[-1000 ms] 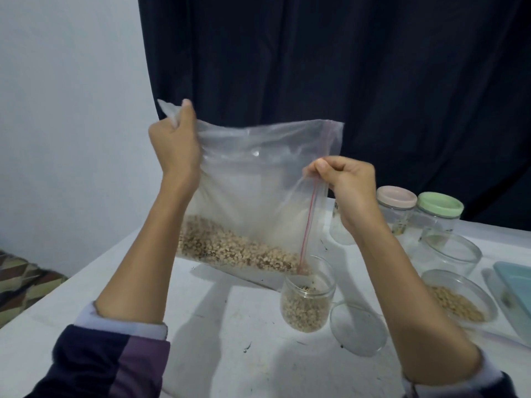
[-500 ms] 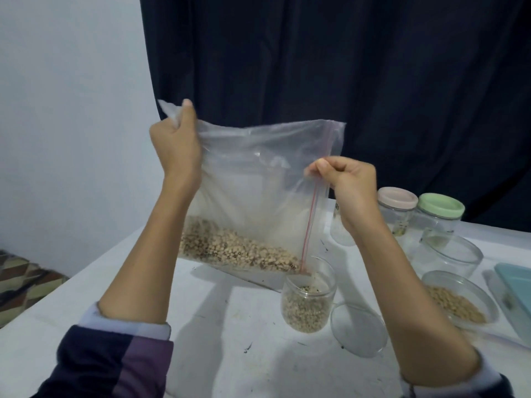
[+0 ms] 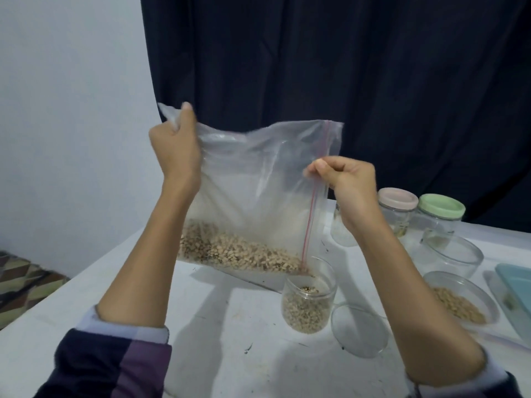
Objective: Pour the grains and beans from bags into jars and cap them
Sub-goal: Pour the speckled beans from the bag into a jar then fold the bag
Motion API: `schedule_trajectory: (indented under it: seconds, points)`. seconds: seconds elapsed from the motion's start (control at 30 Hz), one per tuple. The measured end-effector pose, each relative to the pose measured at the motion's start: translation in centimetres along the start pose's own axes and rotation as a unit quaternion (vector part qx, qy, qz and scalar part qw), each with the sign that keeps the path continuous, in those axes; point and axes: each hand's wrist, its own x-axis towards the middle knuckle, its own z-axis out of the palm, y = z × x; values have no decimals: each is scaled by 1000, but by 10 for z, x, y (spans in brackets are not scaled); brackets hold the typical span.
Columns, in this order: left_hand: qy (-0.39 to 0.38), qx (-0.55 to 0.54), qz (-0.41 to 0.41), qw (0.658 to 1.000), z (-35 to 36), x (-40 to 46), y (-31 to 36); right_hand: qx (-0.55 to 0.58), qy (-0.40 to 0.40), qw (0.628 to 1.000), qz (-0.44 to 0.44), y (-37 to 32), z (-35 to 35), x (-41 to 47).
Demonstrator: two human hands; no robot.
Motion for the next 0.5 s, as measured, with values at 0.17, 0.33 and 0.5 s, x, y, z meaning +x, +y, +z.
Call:
schedule_trajectory:
  seconds: [0.17,0.33,0.5]
  points:
    - [-36,17,21,999,5,-7,-1,-26,-22,999,3,2,4,-2]
    - [2,-4,-1,1000,-3,1,0,0,13,1000,1,0,-2,1]
    - [-14,11,12,1000,-1,-3,1,-11,2,1000,10,2,1,-1]
